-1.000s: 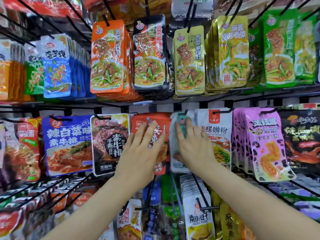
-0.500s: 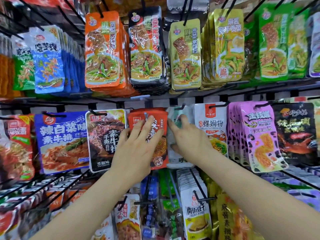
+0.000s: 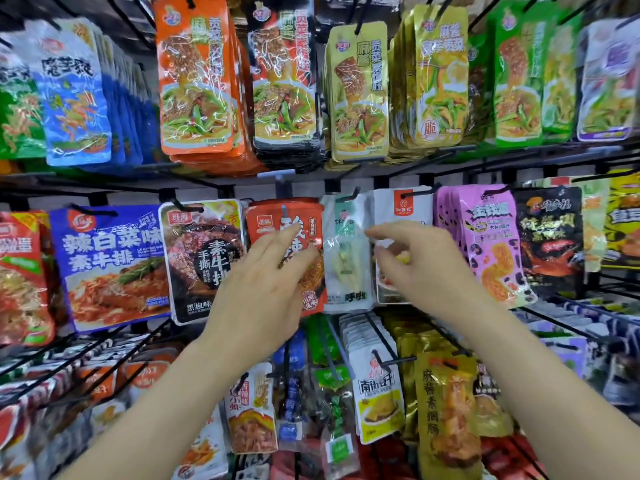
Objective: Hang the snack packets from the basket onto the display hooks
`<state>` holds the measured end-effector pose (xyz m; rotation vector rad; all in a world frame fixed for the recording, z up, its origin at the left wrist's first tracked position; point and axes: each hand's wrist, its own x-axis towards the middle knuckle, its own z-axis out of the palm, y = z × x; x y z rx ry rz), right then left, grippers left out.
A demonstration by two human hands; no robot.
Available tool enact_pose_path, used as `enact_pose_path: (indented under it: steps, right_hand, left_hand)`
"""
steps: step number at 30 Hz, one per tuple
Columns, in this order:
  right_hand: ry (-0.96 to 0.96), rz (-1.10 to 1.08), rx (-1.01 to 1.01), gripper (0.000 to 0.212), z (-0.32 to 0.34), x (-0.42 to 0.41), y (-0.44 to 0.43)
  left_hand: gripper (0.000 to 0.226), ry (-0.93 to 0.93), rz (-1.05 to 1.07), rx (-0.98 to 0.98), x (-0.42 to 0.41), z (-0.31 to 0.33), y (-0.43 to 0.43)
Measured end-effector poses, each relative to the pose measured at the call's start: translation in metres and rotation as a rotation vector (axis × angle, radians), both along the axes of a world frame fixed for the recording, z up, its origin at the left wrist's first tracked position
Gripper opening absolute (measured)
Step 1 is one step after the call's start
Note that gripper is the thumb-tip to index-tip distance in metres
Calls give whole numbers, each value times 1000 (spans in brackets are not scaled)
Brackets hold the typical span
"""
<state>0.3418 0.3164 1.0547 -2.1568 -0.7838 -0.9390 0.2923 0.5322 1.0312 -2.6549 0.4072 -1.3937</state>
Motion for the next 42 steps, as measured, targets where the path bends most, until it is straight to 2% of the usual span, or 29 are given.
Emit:
enact_pose_path:
  steps: [3,8,13,15,19,24,29,33,38,42]
  right_hand:
    - [93,3,163,22,-1,-33,-16]
    - [149,-65,209,15,-20,-106,-30]
    - [250,-229,208,16,-63,-183,-42]
    - [297,-339,147,13,-88,-211,-52]
    - [489,-508,118,14,-137,-268,-82]
    - [766,-667,245,14,-201,-347,-131]
    - [982,-794,425,14,-290,-420,-174]
    - [1150,-859,571,18,-377,-471,-202]
    - [1321,-933,758,22,-475,-522,-219]
    - [1396,-961,904,21,-540,-528,-228]
  left_hand:
    - [26,-47,-226,-77,-18,-3,-6]
    - [25,31,-571,-248,-62,-23,-19]
    - [23,116,-835,-264,-96,-69,-39]
    - [23,154,-924,-287,-105,-91,-53]
    - [25,366,-1070,-291,-123,-139,-91]
    - [17,780,-1033,-218,-154,-210,-145]
    - [27,1047,-1024,-104,-201,-295,-197]
    - [39,1368,-941,-17,-256,-384,-231]
    - [35,1618,-795,-38,-300,-463,-256]
    - [38,1733,-683,-79,-302,-511,-273]
